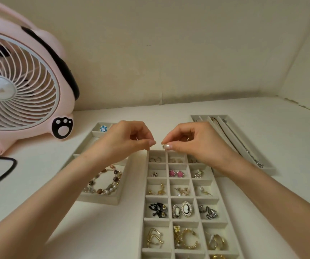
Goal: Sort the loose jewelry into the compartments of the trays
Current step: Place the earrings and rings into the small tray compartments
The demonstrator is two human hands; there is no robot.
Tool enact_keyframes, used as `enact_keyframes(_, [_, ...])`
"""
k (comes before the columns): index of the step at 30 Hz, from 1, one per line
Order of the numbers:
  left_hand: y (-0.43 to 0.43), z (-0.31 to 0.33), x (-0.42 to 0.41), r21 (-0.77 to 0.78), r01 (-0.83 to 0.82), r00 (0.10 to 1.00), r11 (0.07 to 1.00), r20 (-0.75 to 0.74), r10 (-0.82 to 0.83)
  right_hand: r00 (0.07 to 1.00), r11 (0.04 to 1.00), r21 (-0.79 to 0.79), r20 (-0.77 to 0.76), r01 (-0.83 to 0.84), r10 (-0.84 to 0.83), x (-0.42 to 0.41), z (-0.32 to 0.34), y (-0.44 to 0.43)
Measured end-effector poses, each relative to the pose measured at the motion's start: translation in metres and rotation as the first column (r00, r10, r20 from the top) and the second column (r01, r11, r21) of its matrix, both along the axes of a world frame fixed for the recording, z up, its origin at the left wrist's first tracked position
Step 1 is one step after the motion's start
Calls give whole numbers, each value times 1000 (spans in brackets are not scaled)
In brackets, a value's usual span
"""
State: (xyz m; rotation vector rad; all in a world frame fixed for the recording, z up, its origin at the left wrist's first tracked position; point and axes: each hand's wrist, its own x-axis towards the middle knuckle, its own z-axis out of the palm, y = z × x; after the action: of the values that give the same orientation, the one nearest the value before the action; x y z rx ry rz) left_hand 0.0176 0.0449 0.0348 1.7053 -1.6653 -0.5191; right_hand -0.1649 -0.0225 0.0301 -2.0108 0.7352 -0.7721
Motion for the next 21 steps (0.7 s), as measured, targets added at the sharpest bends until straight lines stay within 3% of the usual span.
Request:
enact_keyframes(6, [1,-1,5,-93,-116,961,989,243,136,942,984,-152,-333,-88,32,12,6,14])
enact_keyframes(12, [0,0,8,-86,-79,963,993,250,99,852,956,-258,-523,-140,-16,22,14,19])
enact_keyframes(16, [0,-1,8,-108,-73,964,991,249,98,737,934,-306,-672,-182,-76,28,16,23])
enact_keyframes(21, [0,0,8,-137,-101,955,985,265,135,639,897,-380,-753,-227,-157,38,18,29])
